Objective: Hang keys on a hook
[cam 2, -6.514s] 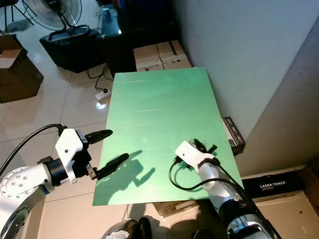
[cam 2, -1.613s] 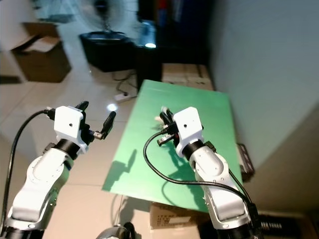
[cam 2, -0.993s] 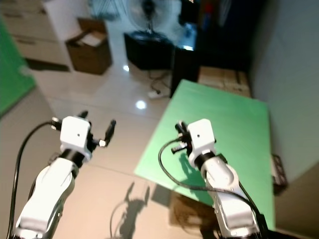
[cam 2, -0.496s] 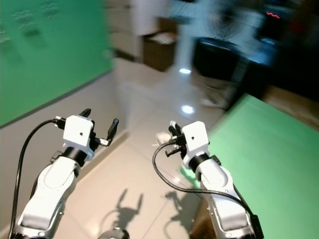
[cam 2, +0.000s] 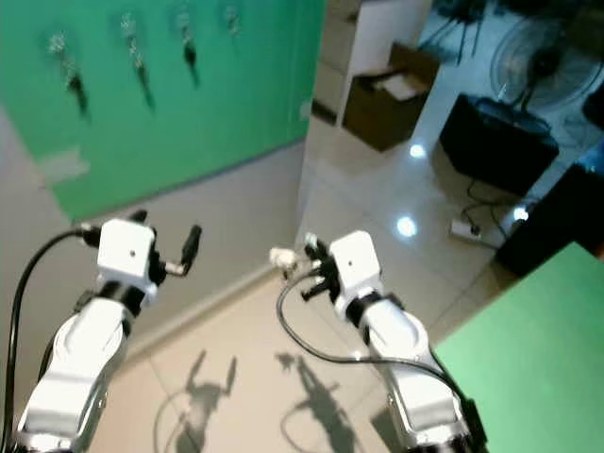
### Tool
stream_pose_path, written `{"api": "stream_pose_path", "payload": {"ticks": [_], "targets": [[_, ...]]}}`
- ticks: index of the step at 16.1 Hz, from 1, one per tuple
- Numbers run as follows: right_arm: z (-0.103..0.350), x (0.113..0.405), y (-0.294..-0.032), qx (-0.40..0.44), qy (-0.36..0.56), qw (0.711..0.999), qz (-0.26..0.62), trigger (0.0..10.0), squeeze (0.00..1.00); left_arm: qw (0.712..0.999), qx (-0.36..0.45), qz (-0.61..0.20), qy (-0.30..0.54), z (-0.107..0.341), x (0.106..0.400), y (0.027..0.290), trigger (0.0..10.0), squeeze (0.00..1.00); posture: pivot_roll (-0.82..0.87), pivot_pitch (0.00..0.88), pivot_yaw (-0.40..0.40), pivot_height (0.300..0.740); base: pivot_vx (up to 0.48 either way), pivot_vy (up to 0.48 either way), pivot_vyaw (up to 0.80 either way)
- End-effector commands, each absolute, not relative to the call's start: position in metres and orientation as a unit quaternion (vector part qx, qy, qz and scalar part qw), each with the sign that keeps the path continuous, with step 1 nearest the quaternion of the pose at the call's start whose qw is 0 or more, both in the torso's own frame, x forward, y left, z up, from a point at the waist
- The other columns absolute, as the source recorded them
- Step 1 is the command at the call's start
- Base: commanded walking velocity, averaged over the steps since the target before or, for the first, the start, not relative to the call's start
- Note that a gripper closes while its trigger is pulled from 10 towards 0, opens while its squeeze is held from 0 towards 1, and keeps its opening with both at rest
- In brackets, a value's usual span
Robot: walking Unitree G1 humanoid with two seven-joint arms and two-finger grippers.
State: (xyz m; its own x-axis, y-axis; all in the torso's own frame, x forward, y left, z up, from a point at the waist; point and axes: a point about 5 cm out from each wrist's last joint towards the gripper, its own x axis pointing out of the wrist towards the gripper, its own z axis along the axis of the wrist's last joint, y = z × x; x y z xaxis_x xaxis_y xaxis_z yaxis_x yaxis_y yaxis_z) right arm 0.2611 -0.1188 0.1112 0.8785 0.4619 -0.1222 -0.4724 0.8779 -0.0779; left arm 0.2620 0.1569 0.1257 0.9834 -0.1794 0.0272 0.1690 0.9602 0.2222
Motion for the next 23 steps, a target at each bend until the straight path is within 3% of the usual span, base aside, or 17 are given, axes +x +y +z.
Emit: {"api": "stream_pose_path", "payload": {"ticks": [1,11,15,23], "targets": [[0.110,0.264,-0.130,-0.058,0.052,0.973,0.217,10.0,0.00,0.989,0.105,-0.102,-0.031,0.129,0.263,0.148,10.0,0.00,0.01,0.000,-0.027,0.740,0.330,0.000,0.79],[0.096,0.257,-0.132,-0.059,0.056,0.972,0.221,10.0,0.00,0.987,0.103,-0.125,-0.017,0.125,0.264,0.147,10.0,0.00,-0.02,0.000,0.044,0.740,0.264,0.000,0.79],[0.092,0.249,-0.137,-0.063,0.056,0.975,0.208,10.0,0.00,0.989,0.079,-0.121,-0.014,0.121,0.264,0.149,10.0,0.00,-0.04,0.000,0.052,0.740,0.000,0.000,0.00],[0.100,0.255,-0.138,-0.080,0.044,0.973,0.212,10.0,0.00,0.990,0.080,-0.116,-0.026,0.123,0.265,0.141,10.0,0.00,-0.05,0.000,0.026,0.740,0.000,-0.419,0.50]]}}
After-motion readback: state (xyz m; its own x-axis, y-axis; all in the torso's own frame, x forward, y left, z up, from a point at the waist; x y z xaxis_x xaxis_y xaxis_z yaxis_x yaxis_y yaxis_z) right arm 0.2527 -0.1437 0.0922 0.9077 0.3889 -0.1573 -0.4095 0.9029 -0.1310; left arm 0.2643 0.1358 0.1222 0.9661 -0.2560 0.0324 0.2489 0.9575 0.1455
